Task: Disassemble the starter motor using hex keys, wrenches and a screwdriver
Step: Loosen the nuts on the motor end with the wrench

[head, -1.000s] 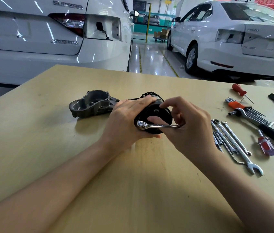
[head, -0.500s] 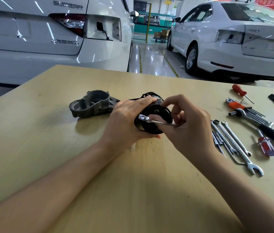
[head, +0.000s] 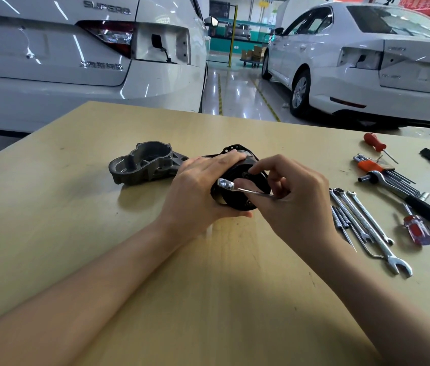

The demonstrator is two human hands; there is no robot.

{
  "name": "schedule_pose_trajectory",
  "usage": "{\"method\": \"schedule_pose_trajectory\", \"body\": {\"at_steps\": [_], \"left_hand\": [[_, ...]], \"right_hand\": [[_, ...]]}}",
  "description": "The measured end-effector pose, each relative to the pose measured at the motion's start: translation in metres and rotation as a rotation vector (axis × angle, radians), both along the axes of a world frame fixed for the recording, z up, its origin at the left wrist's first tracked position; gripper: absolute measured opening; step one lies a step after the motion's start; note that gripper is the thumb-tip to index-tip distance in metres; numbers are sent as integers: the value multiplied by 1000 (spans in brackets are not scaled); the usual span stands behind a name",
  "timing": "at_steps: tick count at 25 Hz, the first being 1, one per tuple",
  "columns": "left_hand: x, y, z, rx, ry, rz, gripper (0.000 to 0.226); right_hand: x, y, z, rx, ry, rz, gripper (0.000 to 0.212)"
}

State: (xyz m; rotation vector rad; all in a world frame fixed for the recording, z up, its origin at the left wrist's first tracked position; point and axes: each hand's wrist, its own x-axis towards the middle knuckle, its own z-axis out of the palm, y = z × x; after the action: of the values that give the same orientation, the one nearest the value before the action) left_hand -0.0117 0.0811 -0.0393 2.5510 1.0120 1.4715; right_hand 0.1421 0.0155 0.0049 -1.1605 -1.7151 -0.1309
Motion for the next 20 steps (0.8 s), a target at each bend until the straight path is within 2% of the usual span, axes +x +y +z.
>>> {"method": "schedule_pose_trajectory", "body": {"at_steps": [3,6,11,14,15,17,18,20], "left_hand": [[0,-1,2,-22,-22,-31,82],[1,-3,2,-14,-41,-40,81],[0,-4,3,-40,-6,-14,85],[-1,-5,4,-56,-11,-39,84],[-1,-6,5,-57,-18,-34,85],[0,-7,5,-47,-18,-11,90],[0,-6,4,-38,-11,-4,90],[0,-6,4,-37,-13,-4,89]], "right_hand": [[0,-1,-1,23,-27,43,15],[0,-2,0,-2,-42,57,24],[-2,-2,0,20,-18,22,12],[-1,-6,2,60,-12,90,9],[1,-7,4,60,21,115,7],[11,-6,9,-9,211,113,14],[21,-4,13,-79,351,84,17],[48,3,19,-281,554,-28,10]]}}
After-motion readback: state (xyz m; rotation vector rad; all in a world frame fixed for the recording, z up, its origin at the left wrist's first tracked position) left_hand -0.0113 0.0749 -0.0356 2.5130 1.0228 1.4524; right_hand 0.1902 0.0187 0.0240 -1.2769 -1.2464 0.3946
